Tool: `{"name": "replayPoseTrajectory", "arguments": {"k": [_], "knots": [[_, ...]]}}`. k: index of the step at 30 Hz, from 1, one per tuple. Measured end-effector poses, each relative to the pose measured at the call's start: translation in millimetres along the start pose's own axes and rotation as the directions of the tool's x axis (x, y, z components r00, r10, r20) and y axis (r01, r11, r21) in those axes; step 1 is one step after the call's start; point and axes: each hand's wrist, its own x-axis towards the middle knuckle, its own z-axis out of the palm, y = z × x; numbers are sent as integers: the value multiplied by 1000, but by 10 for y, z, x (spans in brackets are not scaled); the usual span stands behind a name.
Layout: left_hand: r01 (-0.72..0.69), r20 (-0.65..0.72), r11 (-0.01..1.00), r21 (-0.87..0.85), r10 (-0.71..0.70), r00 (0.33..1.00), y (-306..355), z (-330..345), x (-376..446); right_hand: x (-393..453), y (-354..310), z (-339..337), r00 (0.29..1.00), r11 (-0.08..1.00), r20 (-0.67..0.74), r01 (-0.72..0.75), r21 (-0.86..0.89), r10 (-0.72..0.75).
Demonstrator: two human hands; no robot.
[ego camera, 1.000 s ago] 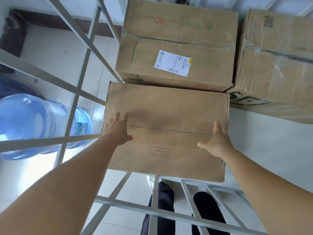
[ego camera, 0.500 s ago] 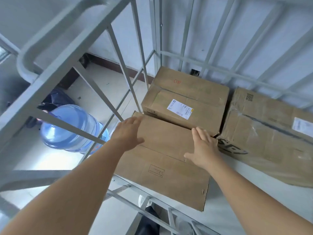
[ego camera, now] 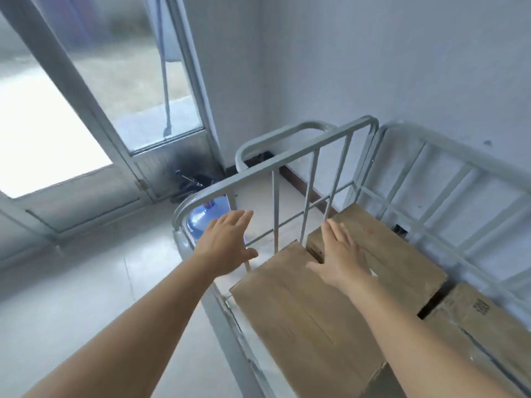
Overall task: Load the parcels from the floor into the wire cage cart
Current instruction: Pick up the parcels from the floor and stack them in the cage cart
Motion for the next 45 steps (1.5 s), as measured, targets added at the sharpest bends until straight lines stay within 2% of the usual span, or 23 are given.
{"name": "replayPoseTrajectory", "arguments": {"k": [5,10,16,22,28,34,40,45], "knots": [[177,-65,984,-1,-176,982,-427,-384,-689,-57,-751,-99,974,972,8,224,-64,-224],[360,-91,933,-1,-358,929,-873,-545,-1481,-236,-1566,28,907,903,67,420,-93,-415],[575,-79,815,-64,-579,811,-1302,-471,-2592,-804,-2450,390,781,773,126,624,-117,-612],[714,-89,688,-130,-726,682,-1372,-305,-3858,-1754,-3054,799,658,651,217,750,-112,-721],[834,-51,519,-184,-853,520,-1130,-47,-5288,-2839,-3446,1306,508,500,294,859,-109,-810],[933,0,297,-204,-953,304,-848,218,-6603,-3822,-3724,1820,344,334,398,938,-99,-850],[958,62,41,-284,-996,61,-617,487,-7568,-4559,-4000,2249,168,152,487,986,-73,-857],[934,122,-146,-327,-986,-111,-512,741,-8088,-4934,-4303,2594,39,24,551,999,-36,-834]]}}
